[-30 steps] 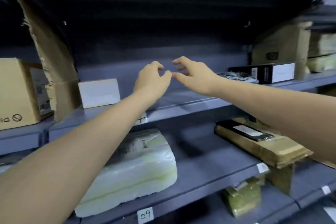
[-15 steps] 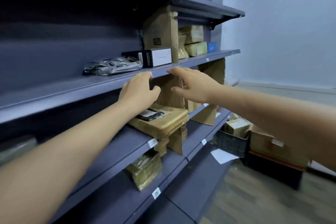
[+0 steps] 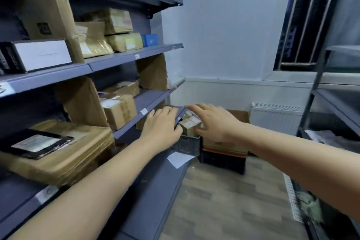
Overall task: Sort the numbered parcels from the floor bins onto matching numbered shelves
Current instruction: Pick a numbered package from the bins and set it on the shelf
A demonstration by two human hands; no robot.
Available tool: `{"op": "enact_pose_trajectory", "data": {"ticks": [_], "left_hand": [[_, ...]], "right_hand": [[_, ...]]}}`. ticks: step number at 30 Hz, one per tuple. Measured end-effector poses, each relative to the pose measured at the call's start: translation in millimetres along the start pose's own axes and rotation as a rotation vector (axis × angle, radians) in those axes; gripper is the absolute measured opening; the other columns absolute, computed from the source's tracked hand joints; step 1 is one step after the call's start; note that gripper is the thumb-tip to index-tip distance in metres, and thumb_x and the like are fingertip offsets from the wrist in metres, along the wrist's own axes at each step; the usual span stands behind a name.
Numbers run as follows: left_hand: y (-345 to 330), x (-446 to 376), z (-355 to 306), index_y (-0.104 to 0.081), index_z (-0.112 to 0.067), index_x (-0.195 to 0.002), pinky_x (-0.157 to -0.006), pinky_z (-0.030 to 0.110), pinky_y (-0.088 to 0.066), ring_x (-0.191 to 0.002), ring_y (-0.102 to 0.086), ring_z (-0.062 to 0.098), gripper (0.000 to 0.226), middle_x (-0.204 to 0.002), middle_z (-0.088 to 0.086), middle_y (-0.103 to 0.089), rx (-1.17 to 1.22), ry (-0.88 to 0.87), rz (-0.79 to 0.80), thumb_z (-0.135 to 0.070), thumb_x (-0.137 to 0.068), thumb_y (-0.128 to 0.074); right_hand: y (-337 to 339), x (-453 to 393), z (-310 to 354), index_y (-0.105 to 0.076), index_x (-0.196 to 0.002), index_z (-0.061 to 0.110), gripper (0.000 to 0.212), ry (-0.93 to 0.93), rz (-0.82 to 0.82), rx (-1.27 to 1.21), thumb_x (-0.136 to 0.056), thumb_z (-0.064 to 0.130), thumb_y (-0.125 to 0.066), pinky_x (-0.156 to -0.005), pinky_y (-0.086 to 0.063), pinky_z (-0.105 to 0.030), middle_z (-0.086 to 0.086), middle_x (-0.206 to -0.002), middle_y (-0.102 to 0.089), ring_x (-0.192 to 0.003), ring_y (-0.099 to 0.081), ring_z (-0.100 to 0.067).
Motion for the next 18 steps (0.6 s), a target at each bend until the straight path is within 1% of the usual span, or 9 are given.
{"op": "enact_pose_trajectory", "data": {"ticks": [4,6,8,10,14,18], "left_hand": [[-55.7,-50.5,-21.0,-0.042,-0.017,-0.139,-0.107,0.038,-0.031,-0.125,-0.045,0.023,0.047,-0.139,0.001,-0.047,0.049,-0.053,0.05,-0.033,-0.095,-0.045],[-86.1,-76.1,-28.2,-0.041,-0.019,-0.14,-0.112,0.038,-0.028,-0.128,-0.042,0.02,0.048,-0.141,-0.001,-0.046,0.076,-0.082,0.086,-0.034,-0.095,-0.045],[-115.7,-101.8,-31.7,-0.039,-0.02,-0.141,-0.113,0.036,-0.025,-0.131,-0.039,0.018,0.048,-0.144,-0.002,-0.043,0.104,-0.106,0.117,-0.034,-0.095,-0.043],[-145.2,-127.9,-31.8,-0.038,-0.019,-0.142,-0.113,0.035,-0.023,-0.132,-0.037,0.019,0.049,-0.145,-0.002,-0.041,0.122,-0.129,0.156,-0.033,-0.096,-0.042],[-200.3,-181.0,-23.9,-0.033,-0.019,-0.146,-0.116,0.038,-0.021,-0.135,-0.034,0.018,0.053,-0.15,-0.002,-0.036,0.174,-0.154,0.266,-0.034,-0.096,-0.041],[-245.7,-235.9,-10.6,-0.032,-0.019,-0.147,-0.118,0.038,-0.019,-0.138,-0.031,0.018,0.053,-0.152,-0.001,-0.033,0.178,-0.172,0.321,-0.035,-0.097,-0.041]], "right_hand": [[-40.4,-10.1,-59.9,-0.022,-0.152,0.028,0.067,-0.083,0.02,0.017,-0.091,0.035,-0.051,-0.1,-0.038,-0.036,0.0,-0.15,-0.039,-0.132,-0.042,-0.025],[-63.5,-17.0,-86.7,-0.022,-0.152,0.028,0.067,-0.113,0.048,0.029,-0.092,0.034,-0.05,-0.1,-0.037,-0.036,0.001,-0.152,-0.036,-0.133,-0.041,-0.024],[-86.8,-26.9,-112.9,-0.021,-0.152,0.027,0.067,-0.154,0.084,0.026,-0.092,0.034,-0.05,-0.102,-0.037,-0.036,0.001,-0.153,-0.034,-0.133,-0.04,-0.024],[-109.9,-41.1,-139.5,-0.021,-0.152,0.026,0.068,-0.197,0.111,0.024,-0.092,0.033,-0.05,-0.103,-0.036,-0.037,0.001,-0.154,-0.033,-0.133,-0.04,-0.024],[-147.4,-76.9,-188.0,-0.019,-0.152,0.029,0.067,-0.25,0.161,0.025,-0.092,0.035,-0.049,-0.103,-0.037,-0.036,0.003,-0.153,-0.034,-0.133,-0.041,-0.023],[-182.0,-108.6,-234.0,-0.016,-0.153,0.029,0.068,-0.307,0.207,0.02,-0.094,0.034,-0.048,-0.103,-0.034,-0.035,0.004,-0.155,-0.029,-0.135,-0.038,-0.022]]}}
Point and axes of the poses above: each hand's wrist, its own x-axis away from the middle knuckle, its own y-axis out of the back of the hand, z = x × y, the point moved 10 cm from there along -x, towards the middle knuckle
